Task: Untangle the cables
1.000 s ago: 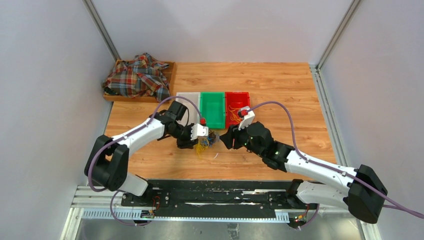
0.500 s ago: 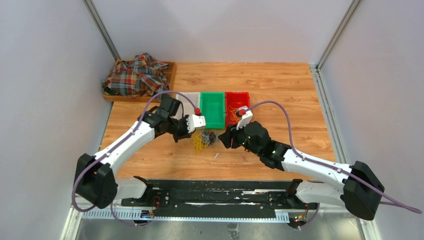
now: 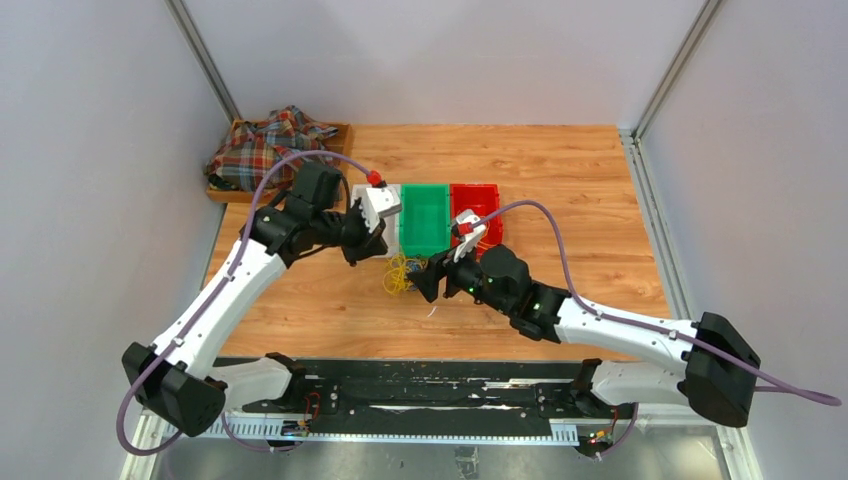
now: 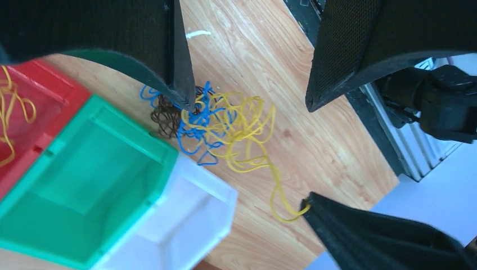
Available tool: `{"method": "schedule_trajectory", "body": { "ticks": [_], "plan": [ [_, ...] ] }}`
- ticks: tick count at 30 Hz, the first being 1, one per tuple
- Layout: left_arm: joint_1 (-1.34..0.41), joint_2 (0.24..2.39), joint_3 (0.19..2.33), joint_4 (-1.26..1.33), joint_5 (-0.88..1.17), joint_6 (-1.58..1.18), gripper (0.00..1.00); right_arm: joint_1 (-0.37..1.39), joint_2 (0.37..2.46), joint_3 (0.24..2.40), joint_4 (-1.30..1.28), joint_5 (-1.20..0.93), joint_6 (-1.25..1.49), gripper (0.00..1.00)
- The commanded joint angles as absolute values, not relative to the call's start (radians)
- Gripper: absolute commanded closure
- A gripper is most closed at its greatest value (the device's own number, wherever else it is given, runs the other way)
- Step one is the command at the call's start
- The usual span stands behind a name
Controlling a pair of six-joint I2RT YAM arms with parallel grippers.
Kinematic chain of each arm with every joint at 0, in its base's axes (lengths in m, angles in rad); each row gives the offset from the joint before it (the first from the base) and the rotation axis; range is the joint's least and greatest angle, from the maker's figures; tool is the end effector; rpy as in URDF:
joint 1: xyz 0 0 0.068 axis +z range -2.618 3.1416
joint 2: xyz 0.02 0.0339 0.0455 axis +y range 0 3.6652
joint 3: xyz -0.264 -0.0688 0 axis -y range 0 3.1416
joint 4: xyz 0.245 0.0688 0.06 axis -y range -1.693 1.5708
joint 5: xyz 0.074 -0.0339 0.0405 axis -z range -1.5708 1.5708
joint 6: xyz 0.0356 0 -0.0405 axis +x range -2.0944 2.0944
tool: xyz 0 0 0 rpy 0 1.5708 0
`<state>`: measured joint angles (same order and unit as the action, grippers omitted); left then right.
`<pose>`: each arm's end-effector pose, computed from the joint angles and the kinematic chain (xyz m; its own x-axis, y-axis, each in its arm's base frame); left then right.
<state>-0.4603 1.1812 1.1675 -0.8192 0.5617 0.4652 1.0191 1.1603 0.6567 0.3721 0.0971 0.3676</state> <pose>0.2026 -0.1216 0.3373 -0.2798 0.5625 -0.7780 0.9203 0.3880 -0.0504 0.1427 0.2253 0.2755 -0.3506 0.1127 -0.9297 -0.7193 0.6033 0.3444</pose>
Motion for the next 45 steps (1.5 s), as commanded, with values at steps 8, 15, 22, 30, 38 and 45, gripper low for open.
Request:
{"method": "schedule_trajectory", "body": {
  "ticks": [8, 15, 22, 30, 38, 45],
  "plan": [
    [-0.472, 1.119, 1.32, -0.925, 0.555, 0.258, 0.99, 1.087, 1.22, 0.759, 0.523, 0.183, 0.277, 0.28],
    [-0.484, 1.113, 1.38, -0.935, 0.61, 0.194, 0.99, 1.086, 1.318, 0.82, 0.621, 0.272, 0.256, 0.29],
    [-0.496, 1.117, 1.434, -0.972, 0.666, 0.177, 0.99, 1.086, 1.4, 0.86, 0.658, 0.34, 0.269, 0.34],
    [-0.5, 1.134, 1.612, -0.992, 0.704, 0.167, 1.0, 1.089, 1.528, 0.877, 0.691, 0.27, 0.309, 0.37],
    [-0.501, 1.221, 1.897, -0.991, 0.661, 0.172, 1.0, 1.091, 1.599, 0.767, 0.708, 0.351, 0.343, 0.42],
    [-0.5, 1.289, 2.16, -0.976, 0.551, 0.202, 1.0, 1.091, 1.624, 0.672, 0.722, 0.384, 0.361, 0.44]
  ]
}}
